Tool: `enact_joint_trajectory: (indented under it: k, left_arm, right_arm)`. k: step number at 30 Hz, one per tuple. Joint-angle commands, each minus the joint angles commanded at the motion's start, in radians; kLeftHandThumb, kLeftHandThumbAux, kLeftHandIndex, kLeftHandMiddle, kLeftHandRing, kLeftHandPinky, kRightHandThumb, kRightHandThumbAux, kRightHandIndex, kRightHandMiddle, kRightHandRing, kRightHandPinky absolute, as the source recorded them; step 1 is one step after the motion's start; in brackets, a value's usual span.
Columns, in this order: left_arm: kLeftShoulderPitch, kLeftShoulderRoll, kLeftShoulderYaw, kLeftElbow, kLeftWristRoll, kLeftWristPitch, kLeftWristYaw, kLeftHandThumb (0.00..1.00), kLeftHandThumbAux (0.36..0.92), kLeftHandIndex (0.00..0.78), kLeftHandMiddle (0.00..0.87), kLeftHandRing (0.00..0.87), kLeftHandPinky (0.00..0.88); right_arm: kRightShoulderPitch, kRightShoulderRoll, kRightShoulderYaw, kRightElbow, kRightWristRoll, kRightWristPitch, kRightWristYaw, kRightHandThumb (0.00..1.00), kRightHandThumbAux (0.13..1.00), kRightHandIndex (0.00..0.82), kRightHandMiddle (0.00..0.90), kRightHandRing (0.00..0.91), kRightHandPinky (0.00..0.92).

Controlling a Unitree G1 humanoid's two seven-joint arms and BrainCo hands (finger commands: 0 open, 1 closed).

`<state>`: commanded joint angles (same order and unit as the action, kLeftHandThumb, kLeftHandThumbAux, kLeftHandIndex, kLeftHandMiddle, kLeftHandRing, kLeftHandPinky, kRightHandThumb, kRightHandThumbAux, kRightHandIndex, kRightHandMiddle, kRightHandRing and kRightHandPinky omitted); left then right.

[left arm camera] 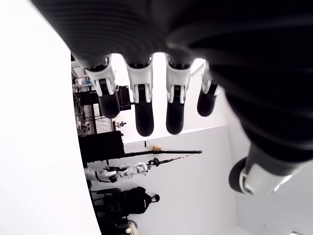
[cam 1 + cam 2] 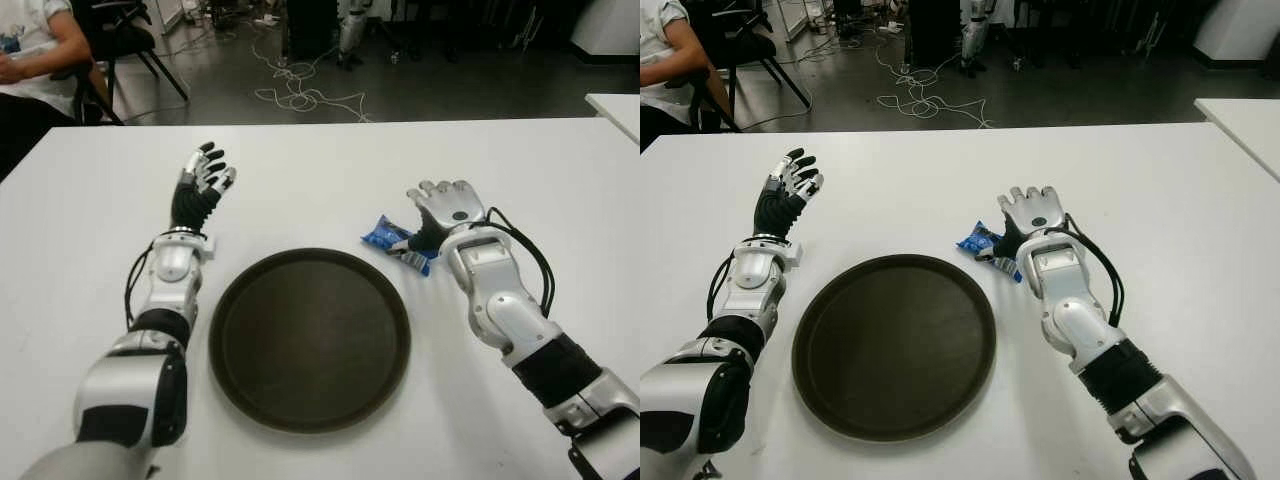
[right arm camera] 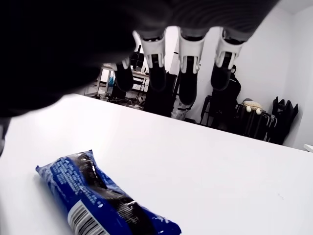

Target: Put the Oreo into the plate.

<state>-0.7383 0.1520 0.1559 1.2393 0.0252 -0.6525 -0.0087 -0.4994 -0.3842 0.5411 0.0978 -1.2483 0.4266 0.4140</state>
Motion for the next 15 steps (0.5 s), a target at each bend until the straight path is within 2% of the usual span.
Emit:
enact_joint_trajectory:
  k: [7, 15]
  left_arm:
    - [-0.002, -0.001, 0.000, 0.001, -0.001, 0.004, 0.004, 0.090, 0.590, 0.107, 0.176, 0.139, 0.108]
    - [-0.002, 0.001, -0.004, 0.001, 0.004, 0.004, 0.006, 0.096, 0.576, 0.114, 0.182, 0.141, 0.100]
  right_arm:
    - [0.005, 0.008, 0.004, -0.004, -0.003, -0.008, 0.013, 0.000, 0.375, 0.105, 0.137, 0.170, 0.168]
    - [0.013, 0.064, 0.035, 0.041, 0.000, -0.009, -0.018, 0.000, 0.405, 0.108, 0.135, 0.144, 0.146]
